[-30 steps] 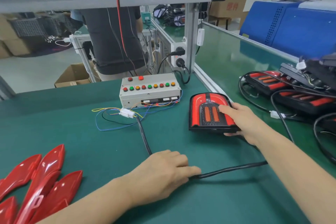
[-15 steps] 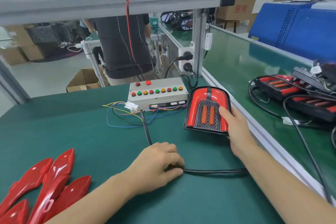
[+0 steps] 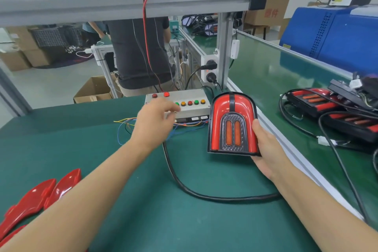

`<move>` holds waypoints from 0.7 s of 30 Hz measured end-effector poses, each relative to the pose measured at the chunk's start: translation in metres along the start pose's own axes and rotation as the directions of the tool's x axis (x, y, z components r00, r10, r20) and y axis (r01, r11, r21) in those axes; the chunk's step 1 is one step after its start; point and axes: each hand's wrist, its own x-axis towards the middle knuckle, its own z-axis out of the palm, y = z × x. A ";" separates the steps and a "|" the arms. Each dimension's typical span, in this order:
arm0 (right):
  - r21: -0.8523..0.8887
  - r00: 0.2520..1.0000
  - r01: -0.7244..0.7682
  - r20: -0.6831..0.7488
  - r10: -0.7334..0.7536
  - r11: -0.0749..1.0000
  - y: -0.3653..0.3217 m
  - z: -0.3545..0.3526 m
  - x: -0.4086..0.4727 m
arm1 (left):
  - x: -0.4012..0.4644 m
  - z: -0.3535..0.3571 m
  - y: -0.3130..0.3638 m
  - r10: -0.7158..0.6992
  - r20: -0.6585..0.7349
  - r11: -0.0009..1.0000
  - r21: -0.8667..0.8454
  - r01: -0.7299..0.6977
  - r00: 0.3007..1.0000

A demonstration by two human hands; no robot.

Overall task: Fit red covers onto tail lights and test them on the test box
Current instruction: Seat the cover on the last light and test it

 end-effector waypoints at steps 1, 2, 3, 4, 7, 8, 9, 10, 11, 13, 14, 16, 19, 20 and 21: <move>-0.014 1.000 0.003 0.014 -0.003 1.000 0.000 0.000 0.000 | 0.009 -0.003 -0.006 -0.055 -0.055 0.998 0.007 0.055 0.997; -0.027 1.000 0.008 0.029 -0.007 1.000 0.000 -0.001 0.000 | 0.018 -0.006 -0.012 -0.106 -0.089 0.994 0.027 0.109 0.990; -0.037 0.999 0.012 0.043 -0.010 0.999 0.000 -0.001 0.000 | 0.028 -0.008 -0.020 -0.154 -0.089 0.984 0.072 0.160 0.984; -0.041 0.998 0.016 0.055 -0.014 0.999 0.001 -0.001 -0.001 | 0.036 -0.009 -0.029 -0.198 -0.053 0.966 0.158 0.204 0.979; -0.004 0.996 0.022 0.084 -0.022 1.000 0.002 -0.003 -0.001 | 0.048 -0.004 -0.048 -0.394 0.184 0.804 0.543 0.241 0.900; 0.012 0.996 0.021 0.088 -0.022 1.000 0.003 -0.003 0.000 | 0.048 -0.002 -0.051 -0.458 0.248 0.755 0.616 0.226 0.853; 0.018 0.996 0.019 0.088 -0.020 1.000 0.004 -0.004 0.000 | 0.046 0.001 -0.055 -0.498 0.291 0.731 0.647 0.215 0.817; 0.015 0.996 0.017 0.088 -0.018 1.000 0.004 -0.004 0.001 | 0.045 0.004 -0.059 -0.513 0.315 0.727 0.654 0.209 0.799; 0.004 0.996 0.016 0.088 -0.016 1.000 0.005 -0.004 0.001 | 0.043 0.006 -0.062 -0.508 0.322 0.731 0.652 0.202 0.799; -0.016 0.996 0.014 0.090 -0.013 1.000 0.006 -0.005 0.003 | 0.040 0.009 -0.064 -0.474 0.292 0.731 0.656 0.186 0.831; -0.022 0.995 0.013 0.094 -0.011 1.000 0.007 -0.005 0.003 | 0.038 0.009 -0.064 -0.453 0.266 0.724 0.667 0.177 0.851; -0.028 0.995 0.010 0.097 -0.007 1.000 0.007 -0.004 0.004 | 0.035 0.012 -0.064 -0.404 0.215 0.706 0.691 0.154 0.889; -0.021 0.996 0.005 0.093 -0.003 1.000 0.007 -0.002 0.005 | 0.030 0.014 -0.067 -0.346 0.159 0.679 0.722 0.130 0.925; -0.021 0.996 0.003 0.091 -0.001 1.000 0.007 -0.001 0.005 | 0.029 0.014 -0.069 -0.338 0.149 0.675 0.726 0.129 0.929; -0.023 0.996 0.003 0.088 -0.001 1.000 0.007 -0.001 0.005 | 0.029 0.013 -0.070 -0.334 0.142 0.673 0.728 0.130 0.932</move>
